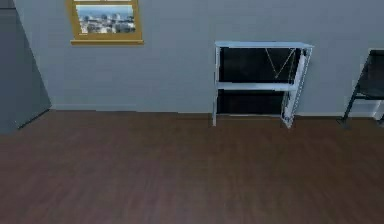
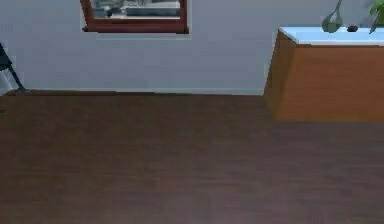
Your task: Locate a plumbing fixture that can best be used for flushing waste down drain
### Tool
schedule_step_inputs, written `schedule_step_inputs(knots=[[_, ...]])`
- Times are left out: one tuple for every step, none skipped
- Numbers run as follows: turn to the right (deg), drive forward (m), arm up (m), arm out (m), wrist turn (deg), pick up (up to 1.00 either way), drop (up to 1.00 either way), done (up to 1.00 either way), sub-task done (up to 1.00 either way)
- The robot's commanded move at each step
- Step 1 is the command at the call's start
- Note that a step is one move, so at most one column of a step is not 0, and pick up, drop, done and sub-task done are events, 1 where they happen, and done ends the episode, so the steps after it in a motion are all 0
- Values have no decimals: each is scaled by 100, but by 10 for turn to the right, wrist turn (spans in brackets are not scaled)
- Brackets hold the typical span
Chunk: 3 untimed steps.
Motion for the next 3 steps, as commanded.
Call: schedule_step_inputs(knots=[[450, 0, 0, 0, 0, 0, 0, 0, 0], [450, 0, 0, 0, 0, 0, 0, 0, 0], [30, 0, 0, 0, 0, 0, 0, 0, 0]])
